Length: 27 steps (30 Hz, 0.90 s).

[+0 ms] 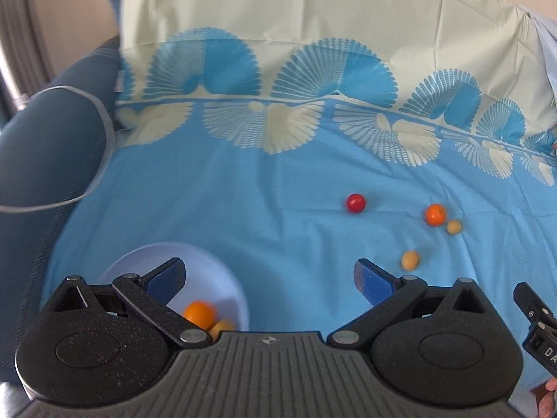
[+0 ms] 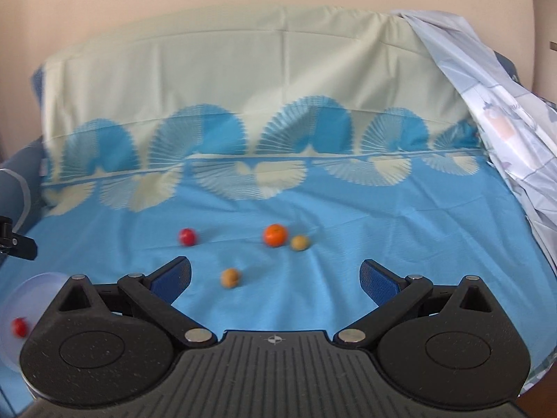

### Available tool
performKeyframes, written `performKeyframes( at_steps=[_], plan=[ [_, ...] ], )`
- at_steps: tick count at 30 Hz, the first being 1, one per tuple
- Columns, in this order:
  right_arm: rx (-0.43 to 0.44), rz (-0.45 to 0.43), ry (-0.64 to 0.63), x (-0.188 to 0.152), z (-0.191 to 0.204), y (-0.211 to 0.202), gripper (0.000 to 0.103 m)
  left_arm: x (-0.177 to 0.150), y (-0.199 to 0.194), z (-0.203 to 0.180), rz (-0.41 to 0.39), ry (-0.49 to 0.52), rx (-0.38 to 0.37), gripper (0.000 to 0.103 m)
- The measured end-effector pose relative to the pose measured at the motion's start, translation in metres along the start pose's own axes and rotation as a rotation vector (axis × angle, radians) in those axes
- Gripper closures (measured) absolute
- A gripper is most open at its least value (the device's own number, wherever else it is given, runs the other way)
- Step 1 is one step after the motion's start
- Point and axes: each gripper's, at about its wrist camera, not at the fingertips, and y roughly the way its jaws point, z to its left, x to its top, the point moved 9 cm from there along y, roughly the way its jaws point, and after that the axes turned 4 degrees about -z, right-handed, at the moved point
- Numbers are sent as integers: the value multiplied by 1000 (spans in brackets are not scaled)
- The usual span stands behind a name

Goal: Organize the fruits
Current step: 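Grasp another red tomato with the left gripper while the right gripper grasps a yellow-brown fruit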

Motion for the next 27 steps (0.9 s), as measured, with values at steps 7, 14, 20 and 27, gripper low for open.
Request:
performKeyframes(
  at_steps=[7, 14, 20, 27],
  plan=[
    [-138, 74, 7, -14, -45, 135, 1, 18, 137, -62, 63, 33, -20, 0],
    [-112, 112, -13, -30, -45, 231, 1, 17, 223, -89, 108, 88, -27, 0],
    [-103, 103, -63, -49, -34, 264, 1, 13, 240, -90, 75, 86, -22, 0],
    [-105, 92, -71, -49, -35, 263, 16, 18, 230, -93, 72, 69, -41, 19]
  ],
)
